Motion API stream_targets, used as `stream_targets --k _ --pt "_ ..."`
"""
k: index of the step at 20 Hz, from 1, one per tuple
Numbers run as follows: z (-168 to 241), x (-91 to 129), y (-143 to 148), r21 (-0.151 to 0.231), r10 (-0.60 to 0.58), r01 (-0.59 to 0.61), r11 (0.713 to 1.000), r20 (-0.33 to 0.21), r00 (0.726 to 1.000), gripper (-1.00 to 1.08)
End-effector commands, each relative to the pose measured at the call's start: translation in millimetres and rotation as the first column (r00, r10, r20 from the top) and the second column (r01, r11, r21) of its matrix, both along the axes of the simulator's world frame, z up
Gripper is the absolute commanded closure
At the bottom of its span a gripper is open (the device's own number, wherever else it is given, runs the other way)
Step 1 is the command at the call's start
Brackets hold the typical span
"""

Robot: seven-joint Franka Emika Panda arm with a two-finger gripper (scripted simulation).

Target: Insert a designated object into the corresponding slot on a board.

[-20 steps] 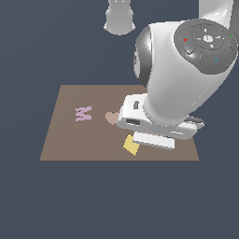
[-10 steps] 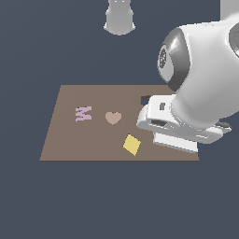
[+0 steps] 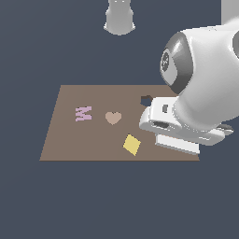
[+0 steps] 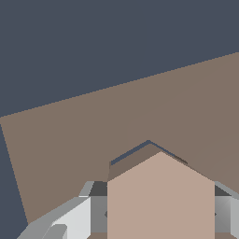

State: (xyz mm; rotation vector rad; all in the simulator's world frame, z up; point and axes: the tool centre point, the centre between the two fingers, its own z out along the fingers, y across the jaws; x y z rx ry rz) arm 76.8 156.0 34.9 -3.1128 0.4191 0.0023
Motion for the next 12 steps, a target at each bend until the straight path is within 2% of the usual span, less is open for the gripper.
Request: stream_targets --k 1,2,3,12 --pt "-4.4 0.4 -0.1 0.0 -0.002 0.002 1.0 0.0 1.0 1.08" --pt "-4.8 0.5 0.0 0.0 -0.002 0.002 1.0 0.0 1.0 1.08" --pt "-4.8 0.5 0.0 0.0 -0.002 0.002 1.0 0.0 1.0 -0.92" --pt "-4.8 0.5 0.0 0.0 -0.002 0.002 1.0 0.0 1.0 -0.92"
